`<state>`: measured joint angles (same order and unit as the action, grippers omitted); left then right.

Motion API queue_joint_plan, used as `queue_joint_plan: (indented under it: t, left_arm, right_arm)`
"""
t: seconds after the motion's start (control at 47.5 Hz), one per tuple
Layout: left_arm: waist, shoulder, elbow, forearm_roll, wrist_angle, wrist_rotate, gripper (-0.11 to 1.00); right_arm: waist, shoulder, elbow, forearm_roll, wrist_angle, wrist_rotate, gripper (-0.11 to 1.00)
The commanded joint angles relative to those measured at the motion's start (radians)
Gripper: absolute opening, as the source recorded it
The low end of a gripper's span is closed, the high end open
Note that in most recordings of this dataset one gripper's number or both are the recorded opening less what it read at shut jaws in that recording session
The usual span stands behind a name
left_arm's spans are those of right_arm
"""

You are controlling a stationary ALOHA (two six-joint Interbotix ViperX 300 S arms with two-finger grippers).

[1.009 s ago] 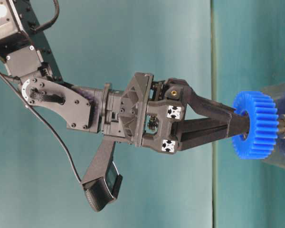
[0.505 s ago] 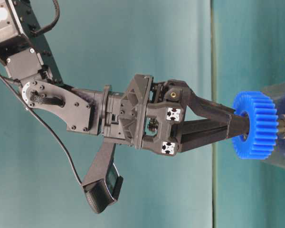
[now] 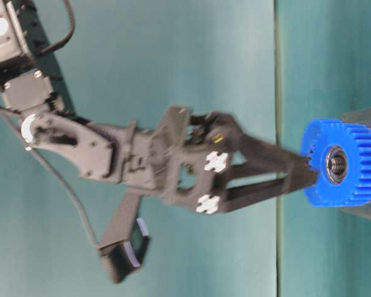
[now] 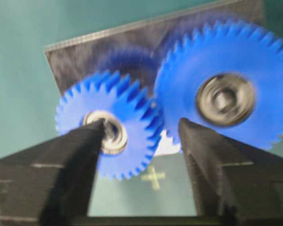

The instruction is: Fit the small gear onto the shaft.

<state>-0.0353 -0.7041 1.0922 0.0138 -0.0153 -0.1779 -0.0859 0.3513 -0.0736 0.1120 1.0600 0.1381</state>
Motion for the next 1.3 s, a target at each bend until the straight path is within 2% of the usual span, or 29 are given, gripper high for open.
queue_joint_plan:
  t: [0.0,0.21,0.336,0.652,0.799,0.883,1.052,1.283]
  left_arm:
    - [-0.002,0.0,-0.017,0.003,-0.008,0.0,0.0]
    - [-0.002,0.0,-0.015,0.003,-0.008,0.0,0.0]
    - [-0.002,-0.002,-0.009,0.003,-0.008,0.0,0.0]
    - [0.0,-0.002,-0.005,0.003,-0.009,0.0,0.0]
    - [0.0,-0.002,-0.005,0.003,-0.009,0.0,0.0]
    - [0.0,-0.002,-0.005,0.003,-0.009,-0.002,0.0]
    - [0.002,-0.002,-0.005,0.003,-0.009,-0.002,0.0]
    - [0.002,-0.003,-0.005,0.003,-0.011,-0.002,0.0]
  right_arm:
    - [0.002,-0.017,-0.041,0.002,0.003,-0.011,0.52]
    - [0.002,0.002,-0.029,0.006,0.026,-0.009,0.11]
    - [0.0,0.017,-0.011,0.006,0.04,-0.009,0.01]
    - [0.009,-0.005,0.072,0.008,0.04,0.009,0.0]
    - [0.035,-0.043,0.118,0.035,0.072,0.015,0.0]
    - [0.054,-0.081,0.13,0.035,0.089,0.025,0.0]
    - [0.041,-0.124,0.098,0.031,0.063,0.046,0.0]
    - [0.012,-0.063,0.009,0.025,0.025,0.034,0.0]
